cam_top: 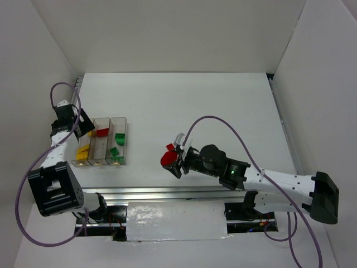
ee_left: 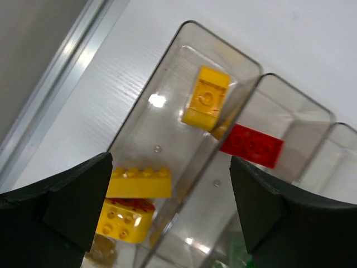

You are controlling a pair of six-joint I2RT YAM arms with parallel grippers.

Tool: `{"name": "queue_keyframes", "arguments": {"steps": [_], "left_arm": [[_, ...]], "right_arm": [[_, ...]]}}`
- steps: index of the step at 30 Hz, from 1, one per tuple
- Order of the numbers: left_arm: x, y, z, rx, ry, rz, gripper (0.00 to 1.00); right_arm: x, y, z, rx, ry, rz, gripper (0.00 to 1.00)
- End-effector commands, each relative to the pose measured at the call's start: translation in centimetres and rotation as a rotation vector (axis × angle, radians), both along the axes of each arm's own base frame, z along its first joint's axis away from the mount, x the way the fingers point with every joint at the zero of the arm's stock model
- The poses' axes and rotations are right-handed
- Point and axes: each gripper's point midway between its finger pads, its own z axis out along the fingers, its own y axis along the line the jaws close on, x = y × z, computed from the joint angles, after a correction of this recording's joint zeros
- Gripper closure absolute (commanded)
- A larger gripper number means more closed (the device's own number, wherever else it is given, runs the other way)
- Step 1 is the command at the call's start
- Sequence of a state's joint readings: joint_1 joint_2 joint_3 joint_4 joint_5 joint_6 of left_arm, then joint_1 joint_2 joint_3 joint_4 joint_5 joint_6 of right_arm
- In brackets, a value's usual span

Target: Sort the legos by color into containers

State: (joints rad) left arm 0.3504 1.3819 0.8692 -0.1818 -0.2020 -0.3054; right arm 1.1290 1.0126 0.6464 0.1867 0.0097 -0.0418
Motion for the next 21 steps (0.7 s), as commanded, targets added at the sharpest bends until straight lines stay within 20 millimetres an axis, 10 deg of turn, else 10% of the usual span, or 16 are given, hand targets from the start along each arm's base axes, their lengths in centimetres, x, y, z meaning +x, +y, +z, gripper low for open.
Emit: {"name": "queue_keyframes", "arguments": {"steps": [1, 7, 10, 13, 21], "left_arm": [[1.6, -2.6, 5.7, -0.139, -0.165, -0.028, 0.0], [-0.2, -16.3, 13.4, -0.561, -0.344, -0.507, 0.01], [-5.4, -27.2, 16.2, -0.704, -0.346, -0.815, 0.0], [-9.2, -33.1, 17.3, -0.818, -0.333, -0.957, 0.01], [-13.1, -37.3, 16.3, -0.913, -0.251, -1.017, 0.0]], "right_arm": [[0.4, 0.8, 2.6, 0.082, -0.024, 0.008, 1.0], [-1.0, 0.5, 3.4, 0.109, -0.049, 0.074, 0.99], [-0.8, 0.5, 3.3, 0.073, -0.061, 0.077, 0.97], [-0.2, 0.7, 2.7, 0.033, -0.057, 0.05, 0.97], [0.8, 1.3, 1.7, -0.043, -0.028, -0.003, 0.97]]}}
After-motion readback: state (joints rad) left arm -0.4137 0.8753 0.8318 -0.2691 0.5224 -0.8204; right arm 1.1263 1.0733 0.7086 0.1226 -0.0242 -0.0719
